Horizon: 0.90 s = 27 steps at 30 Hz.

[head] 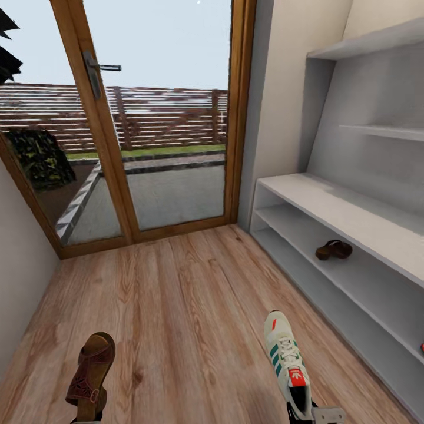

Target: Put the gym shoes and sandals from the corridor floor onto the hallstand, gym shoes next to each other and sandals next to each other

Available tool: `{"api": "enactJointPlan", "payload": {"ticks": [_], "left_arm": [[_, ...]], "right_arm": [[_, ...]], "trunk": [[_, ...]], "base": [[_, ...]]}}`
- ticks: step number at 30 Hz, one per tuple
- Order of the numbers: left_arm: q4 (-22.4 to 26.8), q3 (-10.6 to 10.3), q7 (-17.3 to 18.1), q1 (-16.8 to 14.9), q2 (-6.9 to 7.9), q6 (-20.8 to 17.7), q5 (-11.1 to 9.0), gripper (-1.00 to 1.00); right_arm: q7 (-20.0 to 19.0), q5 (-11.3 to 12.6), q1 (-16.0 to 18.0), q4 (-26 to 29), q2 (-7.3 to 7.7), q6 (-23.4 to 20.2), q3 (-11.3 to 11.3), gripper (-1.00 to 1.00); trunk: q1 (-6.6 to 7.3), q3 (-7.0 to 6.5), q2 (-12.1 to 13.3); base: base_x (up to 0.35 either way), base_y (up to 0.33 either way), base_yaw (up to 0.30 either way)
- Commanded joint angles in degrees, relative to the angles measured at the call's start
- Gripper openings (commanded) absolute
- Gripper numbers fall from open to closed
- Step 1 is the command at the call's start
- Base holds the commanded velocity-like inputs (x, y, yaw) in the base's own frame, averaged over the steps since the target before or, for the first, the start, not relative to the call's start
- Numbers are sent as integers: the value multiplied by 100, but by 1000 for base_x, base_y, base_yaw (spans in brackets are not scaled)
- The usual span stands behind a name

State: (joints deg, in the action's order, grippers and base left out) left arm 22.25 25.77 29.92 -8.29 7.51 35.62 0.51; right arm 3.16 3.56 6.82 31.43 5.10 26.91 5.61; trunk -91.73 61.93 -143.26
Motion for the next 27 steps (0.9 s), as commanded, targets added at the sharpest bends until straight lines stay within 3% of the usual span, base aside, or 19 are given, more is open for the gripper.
{"api": "enactJointPlan", "payload": {"ticks": [1,17,27], "left_arm": [[-5,50,49,-6,-4,11,19,-100],[-10,47,48,-6,-4,10,19,-100],[-10,49,45,-6,-4,6,19,-100]], "right_arm": [[21,39,4,-3,8,17,46,-100],[22,42,4,17,9,20,55,-100],[27,48,4,13,8,24,47,-100]], "trunk": [[-2,5,-2],[-2,4,-2],[-2,-25,-2]], "base": [[289,223,-72],[290,213,-11],[292,218,-240]]}}
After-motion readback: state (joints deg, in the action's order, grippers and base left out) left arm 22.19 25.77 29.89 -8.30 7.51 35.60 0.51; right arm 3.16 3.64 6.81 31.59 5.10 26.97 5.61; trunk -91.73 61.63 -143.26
